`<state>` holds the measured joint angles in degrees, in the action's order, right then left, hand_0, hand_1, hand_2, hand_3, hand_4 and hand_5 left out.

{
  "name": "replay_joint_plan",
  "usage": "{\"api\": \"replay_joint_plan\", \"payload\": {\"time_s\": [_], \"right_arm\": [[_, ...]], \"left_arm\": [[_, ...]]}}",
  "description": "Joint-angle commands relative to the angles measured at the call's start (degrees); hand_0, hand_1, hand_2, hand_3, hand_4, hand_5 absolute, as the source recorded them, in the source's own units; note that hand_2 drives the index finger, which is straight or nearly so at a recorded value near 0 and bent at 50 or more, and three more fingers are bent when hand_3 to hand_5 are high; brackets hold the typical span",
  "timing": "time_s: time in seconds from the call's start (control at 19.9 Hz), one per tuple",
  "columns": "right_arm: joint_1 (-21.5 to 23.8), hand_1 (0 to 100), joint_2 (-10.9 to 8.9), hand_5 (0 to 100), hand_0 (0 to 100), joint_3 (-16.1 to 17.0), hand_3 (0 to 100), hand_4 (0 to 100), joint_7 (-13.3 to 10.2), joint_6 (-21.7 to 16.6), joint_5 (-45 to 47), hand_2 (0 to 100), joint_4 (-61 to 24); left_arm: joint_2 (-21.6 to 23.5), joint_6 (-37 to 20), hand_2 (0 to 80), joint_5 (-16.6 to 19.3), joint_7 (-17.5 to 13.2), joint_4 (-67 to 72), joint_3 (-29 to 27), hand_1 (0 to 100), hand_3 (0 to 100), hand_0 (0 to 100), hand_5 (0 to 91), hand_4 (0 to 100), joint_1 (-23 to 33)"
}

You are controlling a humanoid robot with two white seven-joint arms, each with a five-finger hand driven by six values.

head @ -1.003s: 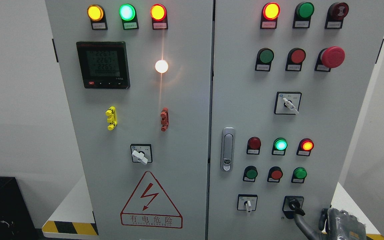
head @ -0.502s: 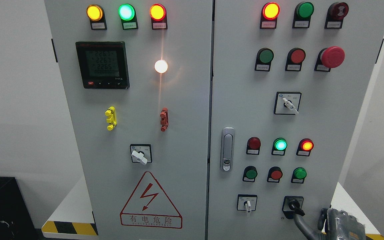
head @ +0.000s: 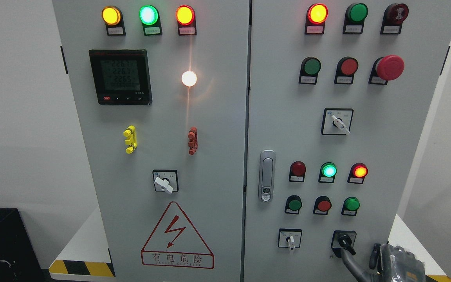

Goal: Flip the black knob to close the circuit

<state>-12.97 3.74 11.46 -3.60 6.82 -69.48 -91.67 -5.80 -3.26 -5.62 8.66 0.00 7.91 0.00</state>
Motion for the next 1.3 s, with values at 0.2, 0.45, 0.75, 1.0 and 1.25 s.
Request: {"api": "replay_joint_plan", "payload": {"time_s": [0.2, 0.45, 0.75, 1.0, 1.25], "right_arm": [[1.3, 4, -0.13, 99, 0, -5.1, 100, 95, 0.7, -0.2, 0.0, 84, -1.0], [2.8, 4, -0.13, 99, 0, -5.9, 100, 95, 0.4, -0.7, 0.0, 83, -3.2], [6.0, 4, -0.05, 98, 0, -6.3, 100, 94, 0.4, -0.7, 0.0, 82, -8.3], [9.4, 4, 0.13, 97, 0, -7.1, 100, 91, 0.3, -0.6, 5.7, 77, -12.9], [12.8, 7, 0.74, 89, 0, -8.5, 95, 86, -0.1, -0.5, 17.3, 65, -17.0]], "left_arm": [[0.0, 0.0, 0.0, 0.0, 0.0, -1.7, 0.0, 56, 0, 12, 0.0, 0, 1.3], [0.0, 0.0, 0.0, 0.0, 0.0, -1.7, 0.0, 56, 0, 12, 0.0, 0, 1.2], [0.0, 0.0, 0.0, 0.0, 0.0, -1.7, 0.0, 56, 0, 12, 0.0, 0, 1.3], [0.0, 0.0, 0.0, 0.0, 0.0, -1.7, 0.0, 56, 0, 12, 0.0, 0, 1.3], [0.0, 0.0, 0.0, 0.0, 0.0, -1.7, 0.0, 56, 0, 12, 0.0, 0, 1.3]]}}
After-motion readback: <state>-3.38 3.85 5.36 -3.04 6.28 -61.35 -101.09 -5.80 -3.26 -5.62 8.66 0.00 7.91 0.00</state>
